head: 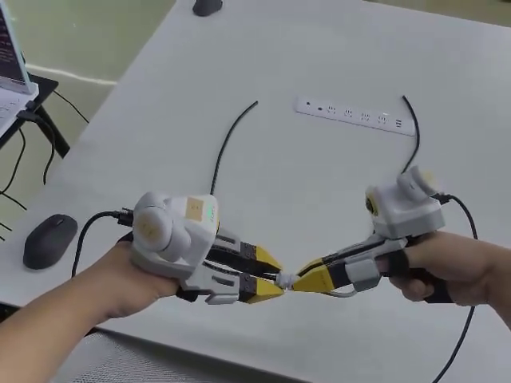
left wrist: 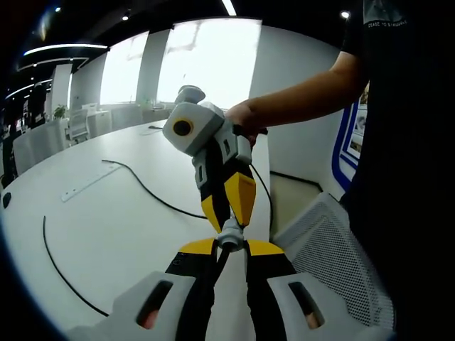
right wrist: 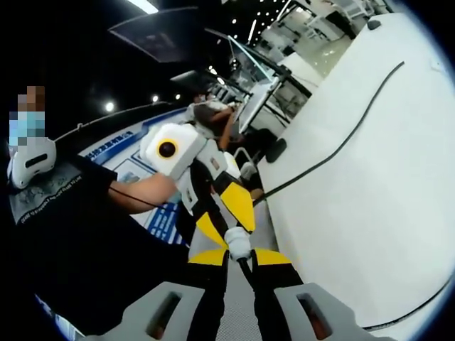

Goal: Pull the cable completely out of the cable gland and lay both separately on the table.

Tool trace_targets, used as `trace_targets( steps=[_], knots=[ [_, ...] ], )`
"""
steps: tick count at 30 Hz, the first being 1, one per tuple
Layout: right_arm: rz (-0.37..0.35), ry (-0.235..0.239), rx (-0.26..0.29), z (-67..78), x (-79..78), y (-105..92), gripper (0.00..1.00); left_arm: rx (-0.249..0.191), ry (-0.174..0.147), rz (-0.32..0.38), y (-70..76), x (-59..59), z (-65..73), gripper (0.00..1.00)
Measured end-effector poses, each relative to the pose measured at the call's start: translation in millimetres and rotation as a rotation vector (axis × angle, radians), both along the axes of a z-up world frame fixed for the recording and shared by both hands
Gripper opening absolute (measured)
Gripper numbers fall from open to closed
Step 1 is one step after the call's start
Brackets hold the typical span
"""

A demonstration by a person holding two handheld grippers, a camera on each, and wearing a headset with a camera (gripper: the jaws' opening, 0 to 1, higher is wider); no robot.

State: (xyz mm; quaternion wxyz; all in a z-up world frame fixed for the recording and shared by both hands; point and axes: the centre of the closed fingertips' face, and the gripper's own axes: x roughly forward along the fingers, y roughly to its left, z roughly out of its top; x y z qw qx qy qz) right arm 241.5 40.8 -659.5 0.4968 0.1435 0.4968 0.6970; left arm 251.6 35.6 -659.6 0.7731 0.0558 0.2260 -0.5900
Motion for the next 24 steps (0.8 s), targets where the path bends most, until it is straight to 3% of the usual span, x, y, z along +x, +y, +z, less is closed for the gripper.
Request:
trace_targets(
  steps=[3, 7, 8, 9, 11, 15, 17, 22, 24],
  knots=[
    [0.001, 0.005, -0.001, 0.1, -0.7, -0.4, 0.09, 0.003, 0.001, -0.004, -0.5, -0.8, 0.3, 0.15],
    [0.005, -0.045, 0.011, 0.0, -0.2, -0.7, 0.08, 0.01, 0.008, -0.006, -0.6, -1.1, -0.2, 0.15],
    [0.006, -0.103, 0.026, -0.9, 1.9, 0.1, 0.08, 0.014, 0.01, -0.003, 0.3, -0.2, -0.9, 0.15],
    [0.007, -0.122, 0.029, -1.0, 2.3, 0.4, 0.08, 0.014, 0.012, -0.001, 0.5, 0.2, -1.0, 0.15],
    [0.022, -0.243, 0.062, 0.1, 3.3, 1.6, 0.08, 0.013, 0.021, 0.005, 1.5, 1.6, -1.0, 0.15],
    [0.055, -0.439, 0.092, -0.2, 5.9, 1.1, 0.07, -0.007, 0.049, 0.019, 3.3, 2.9, -0.7, 0.15],
    [0.064, -0.492, 0.072, -0.6, 4.3, 0.8, 0.07, -0.014, 0.069, 0.026, 3.3, 2.7, -1.1, 0.15],
    [0.131, -0.756, 0.058, 2.7, 5.9, 1.2, 0.07, -0.063, 0.092, 0.045, 6.5, 4.1, 1.3, 0.15],
    [0.156, -0.852, 0.054, 4.3, 4.6, 2.0, 0.07, -0.079, 0.118, 0.056, 7.5, 3.5, 3.1, 0.15]
  ],
)
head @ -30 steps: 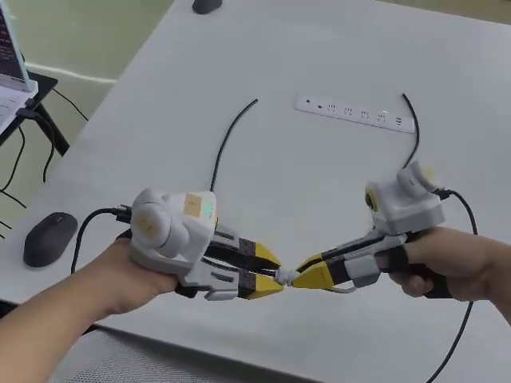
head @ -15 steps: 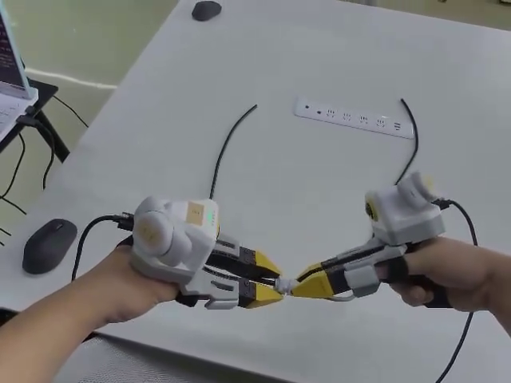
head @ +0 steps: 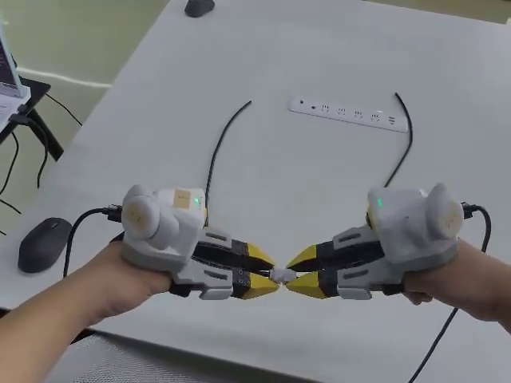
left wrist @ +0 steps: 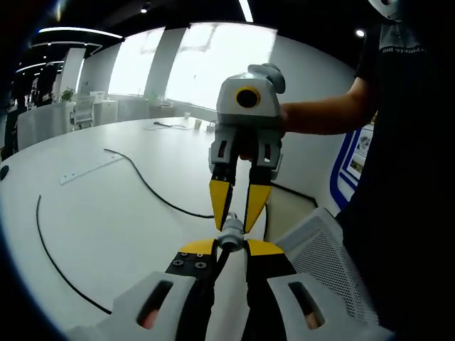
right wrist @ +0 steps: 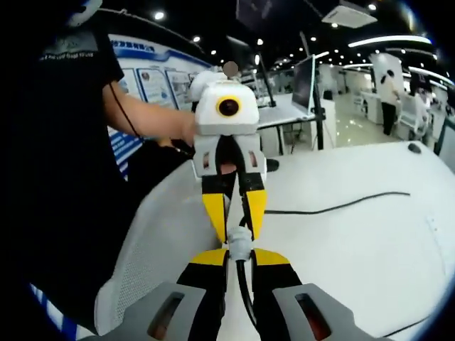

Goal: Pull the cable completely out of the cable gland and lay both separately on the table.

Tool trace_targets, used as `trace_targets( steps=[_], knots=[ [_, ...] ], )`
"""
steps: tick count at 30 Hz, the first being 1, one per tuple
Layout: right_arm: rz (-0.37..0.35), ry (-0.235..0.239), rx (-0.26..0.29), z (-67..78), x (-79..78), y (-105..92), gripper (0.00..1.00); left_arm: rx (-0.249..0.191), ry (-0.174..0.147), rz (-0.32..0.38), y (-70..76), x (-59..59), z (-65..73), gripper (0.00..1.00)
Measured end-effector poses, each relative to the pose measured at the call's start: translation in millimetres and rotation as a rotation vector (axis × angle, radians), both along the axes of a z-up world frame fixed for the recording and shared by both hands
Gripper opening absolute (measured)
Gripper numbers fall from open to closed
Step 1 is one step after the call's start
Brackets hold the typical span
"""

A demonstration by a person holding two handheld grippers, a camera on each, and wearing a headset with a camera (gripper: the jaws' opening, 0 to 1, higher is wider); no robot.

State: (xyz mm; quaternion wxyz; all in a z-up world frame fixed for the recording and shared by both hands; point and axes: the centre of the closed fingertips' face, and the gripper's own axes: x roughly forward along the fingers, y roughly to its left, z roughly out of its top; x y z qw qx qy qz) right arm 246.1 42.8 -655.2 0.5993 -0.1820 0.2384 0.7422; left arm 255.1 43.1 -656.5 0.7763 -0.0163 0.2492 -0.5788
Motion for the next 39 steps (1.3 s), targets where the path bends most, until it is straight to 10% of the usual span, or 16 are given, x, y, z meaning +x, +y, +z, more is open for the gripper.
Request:
trace_targets(
  steps=[10, 31, 39],
  knots=[
    [0.057, -0.318, -0.045, -6.2, -2.8, 0.0, 0.07, -0.01, 0.041, 0.02, -1.6, -1.8, -2.4, 0.15],
    [-0.069, -0.25, -0.039, -0.7, 0.6, 4.3, 0.09, 0.006, -0.014, 0.014, 1.3, -2.8, 1.0, 0.15],
    [-0.219, -0.213, -0.037, 9.1, 8.6, 4.2, 0.12, 0.018, -0.134, 0.001, 8.2, 1.1, 11.0, 0.15]
  ],
)
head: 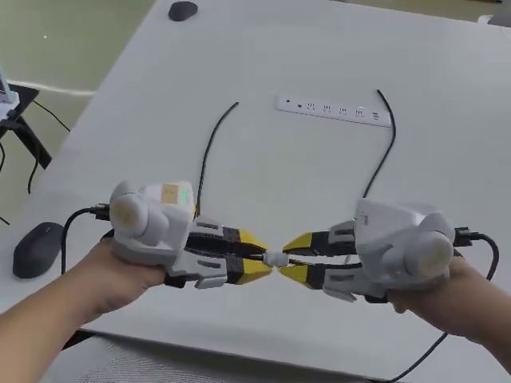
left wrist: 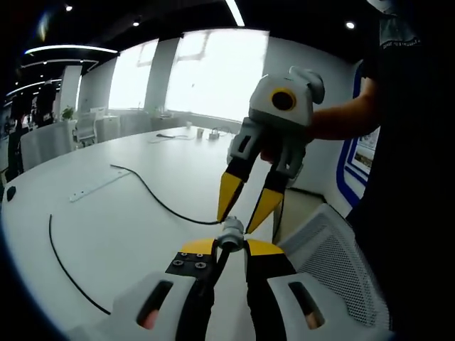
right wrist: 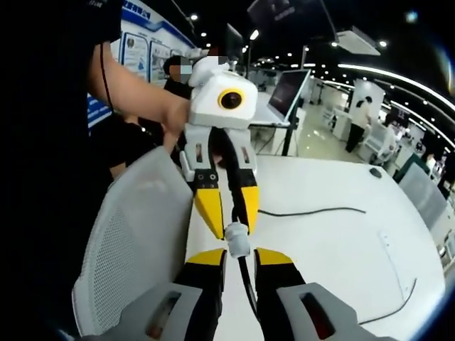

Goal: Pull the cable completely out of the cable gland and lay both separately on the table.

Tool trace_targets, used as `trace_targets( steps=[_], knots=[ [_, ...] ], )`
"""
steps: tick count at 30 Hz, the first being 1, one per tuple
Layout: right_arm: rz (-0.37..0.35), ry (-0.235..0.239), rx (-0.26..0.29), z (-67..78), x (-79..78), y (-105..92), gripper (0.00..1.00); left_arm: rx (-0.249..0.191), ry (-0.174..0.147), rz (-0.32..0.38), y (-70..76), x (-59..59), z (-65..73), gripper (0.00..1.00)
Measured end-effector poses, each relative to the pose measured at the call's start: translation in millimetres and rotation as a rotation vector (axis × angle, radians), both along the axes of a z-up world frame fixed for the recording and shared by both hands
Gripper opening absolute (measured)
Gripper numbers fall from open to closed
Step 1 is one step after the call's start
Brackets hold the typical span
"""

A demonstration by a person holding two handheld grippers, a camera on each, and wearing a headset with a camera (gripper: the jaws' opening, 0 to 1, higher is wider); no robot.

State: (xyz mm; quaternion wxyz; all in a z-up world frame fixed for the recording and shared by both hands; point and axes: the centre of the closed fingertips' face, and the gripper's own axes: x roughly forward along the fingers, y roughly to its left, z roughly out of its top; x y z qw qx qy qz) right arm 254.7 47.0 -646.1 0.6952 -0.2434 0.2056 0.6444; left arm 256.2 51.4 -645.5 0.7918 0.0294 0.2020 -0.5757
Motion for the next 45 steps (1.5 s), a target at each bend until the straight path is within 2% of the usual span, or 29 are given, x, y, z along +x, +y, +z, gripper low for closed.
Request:
trace_targets(
  steps=[3, 5, 9, 10, 12, 14, 17, 25, 31, 45],
  knots=[
    [-0.094, 0.004, 0.004, 4.4, 4.5, -4.0, 0.16, -0.002, -0.027, 0.004, 4.0, 2.3, 5.0, 0.15],
    [-0.12, -0.042, -0.008, 6.0, 6.0, -6.2, 0.18, -0.002, -0.037, 0.005, 6.9, 3.3, 6.7, 0.15],
    [-0.224, -0.142, -0.078, 1.2, 14.5, -16.8, 0.14, -0.005, -0.043, -0.01, 8.6, 2.5, 7.8, 0.15],
    [-0.262, -0.147, -0.084, 0.0, 15.3, -18.5, 0.12, -0.006, -0.041, -0.012, 8.9, 2.8, 7.5, 0.15],
    [-0.307, -0.128, -0.065, -1.5, 13.4, -16.3, 0.13, -0.007, -0.046, -0.014, 9.2, 3.2, 7.7, 0.15],
    [-0.314, -0.158, -0.076, -3.6, 9.8, -13.7, 0.13, -0.01, -0.042, -0.021, 8.6, 2.7, 7.8, 0.15],
    [-0.338, -0.236, -0.108, -4.2, 10.9, -11.6, 0.12, -0.005, -0.043, -0.038, 7.3, 1.5, 7.4, 0.15],
    [-0.383, -0.314, -0.103, -0.4, 11.0, -0.7, 0.06, -0.005, -0.039, -0.044, 7.3, 3.7, 8.6, 0.15],
    [-0.391, -0.334, -0.12, -3.8, 8.9, 0.7, 0.02, 0.001, -0.026, -0.06, 8.9, 2.4, 6.6, 0.15],
    [-0.389, -0.29, -0.136, -8.5, 8.0, -0.5, 0.0, -0.009, -0.028, -0.075, 9.6, 2.2, 6.9, 0.15]
  ],
)
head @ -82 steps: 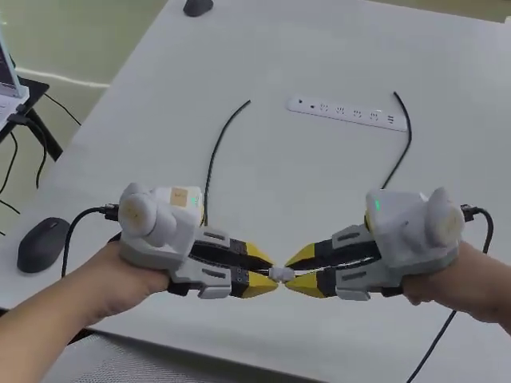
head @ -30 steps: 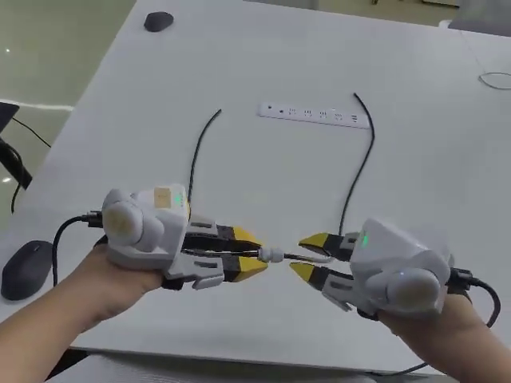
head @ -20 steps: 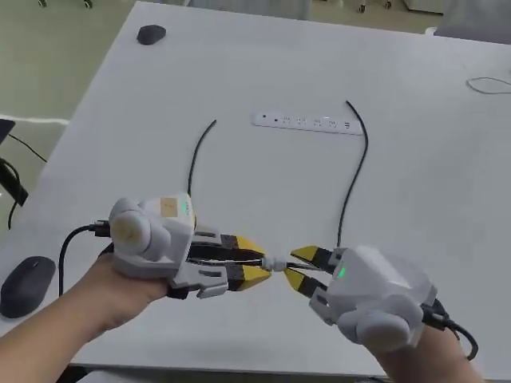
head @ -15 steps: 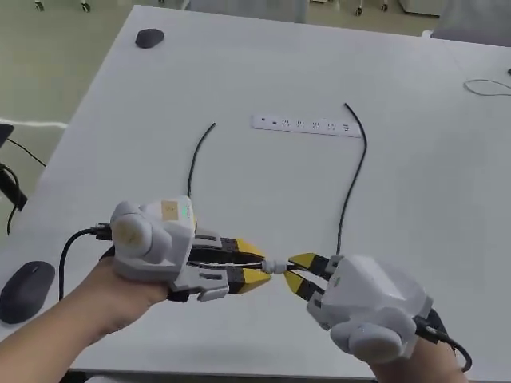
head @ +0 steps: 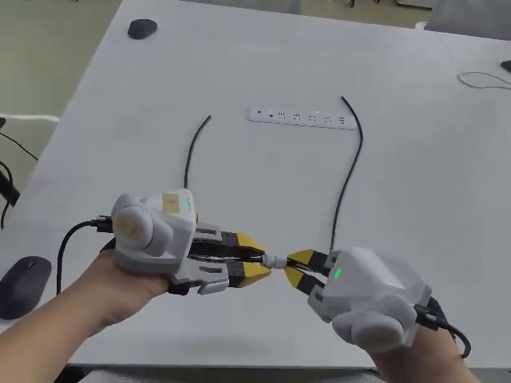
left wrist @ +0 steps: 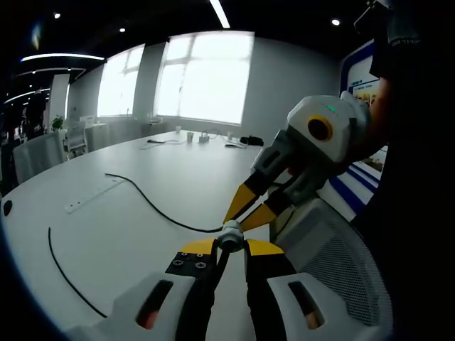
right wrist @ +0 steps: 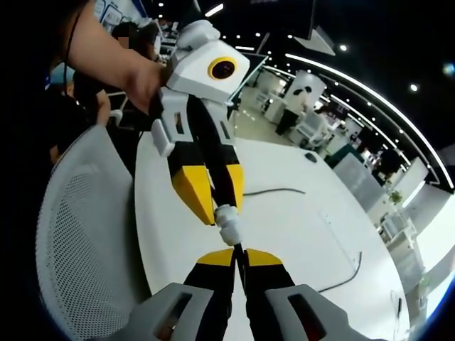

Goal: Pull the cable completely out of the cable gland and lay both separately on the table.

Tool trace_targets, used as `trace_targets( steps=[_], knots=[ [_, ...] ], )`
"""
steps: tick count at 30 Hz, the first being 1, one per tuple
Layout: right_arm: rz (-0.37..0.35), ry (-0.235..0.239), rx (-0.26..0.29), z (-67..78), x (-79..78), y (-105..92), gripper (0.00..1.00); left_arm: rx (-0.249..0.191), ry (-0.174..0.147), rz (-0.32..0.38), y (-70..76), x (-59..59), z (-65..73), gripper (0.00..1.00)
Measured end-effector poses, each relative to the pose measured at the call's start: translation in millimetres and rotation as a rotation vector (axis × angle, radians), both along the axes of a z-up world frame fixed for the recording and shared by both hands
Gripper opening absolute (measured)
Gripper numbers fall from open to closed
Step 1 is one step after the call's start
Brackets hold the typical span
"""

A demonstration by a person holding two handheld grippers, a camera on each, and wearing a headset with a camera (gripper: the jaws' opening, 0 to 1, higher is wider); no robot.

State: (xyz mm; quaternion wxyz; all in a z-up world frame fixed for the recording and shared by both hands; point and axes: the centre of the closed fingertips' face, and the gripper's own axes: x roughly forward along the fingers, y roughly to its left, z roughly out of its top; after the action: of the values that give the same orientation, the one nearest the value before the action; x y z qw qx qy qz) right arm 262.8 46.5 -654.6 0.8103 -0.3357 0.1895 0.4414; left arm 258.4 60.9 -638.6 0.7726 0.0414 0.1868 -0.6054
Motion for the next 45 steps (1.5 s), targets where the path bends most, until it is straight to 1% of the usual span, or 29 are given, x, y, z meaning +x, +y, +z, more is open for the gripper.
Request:
trace_targets(
  steps=[3, 13, 18, 26, 33, 34, 37, 40, 41, 42, 43, 45],
  knots=[
    [-0.008, 0.01, 0.005, -0.5, -0.3, -0.6, 0.0, -0.002, 0.004, -0.001, 1.0, -0.7, 0.1, 0.15],
    [-0.051, 0.047, 0.019, -5.0, 1.6, -6.9, 0.0, 0.003, 0.0, -0.003, 3.8, -1.1, -0.2, 0.15],
    [-0.092, 0.075, 0.031, -7.9, 5.1, -14.1, 0.0, 0.003, -0.001, 0.001, 5.0, 0.2, 0.2, 0.15],
    [-0.174, 0.125, 0.059, -15.0, 11.9, -32.2, 0.0, 0.0, -0.001, 0.008, 7.4, 2.3, 0.5, 0.15],
    [-0.265, 0.205, 0.086, -30.1, 16.0, -45.4, 0.0, 0.002, 0.003, 0.008, 5.6, 2.2, -0.9, 0.15],
    [-0.285, 0.22, 0.092, -33.3, 17.0, -48.3, 0.0, 0.002, 0.005, 0.008, 5.6, 2.3, -1.3, 0.15],
    [-0.327, 0.244, 0.098, -39.8, 18.9, -56.1, 0.0, 0.004, 0.006, 0.008, 5.1, 2.3, -2.2, 0.15],
    [-0.38, 0.281, 0.116, -46.6, 19.5, -63.0, 0.0, 0.001, 0.009, 0.009, 4.0, 1.9, -2.5, 0.15],
    [-0.415, 0.309, 0.127, -50.9, 18.7, -66.4, 0.0, 0.001, 0.009, 0.01, 3.6, 1.7, -2.8, 0.15],
    [-0.43, 0.328, 0.136, -53.7, 18.1, -67.5, 0.0, -0.005, 0.024, 0.01, 2.6, 0.3, -3.0, 0.15],
    [-0.434, 0.342, 0.142, -55.4, 17.2, -67.6, 0.0, -0.007, 0.021, 0.009, 2.3, 0.3, -3.2, 0.15],
    [-0.494, 0.402, 0.153, -64.3, 15.3, -74.1, 0.0, -0.004, 0.017, 0.009, 1.7, -0.4, -4.1, 0.15]
  ],
)
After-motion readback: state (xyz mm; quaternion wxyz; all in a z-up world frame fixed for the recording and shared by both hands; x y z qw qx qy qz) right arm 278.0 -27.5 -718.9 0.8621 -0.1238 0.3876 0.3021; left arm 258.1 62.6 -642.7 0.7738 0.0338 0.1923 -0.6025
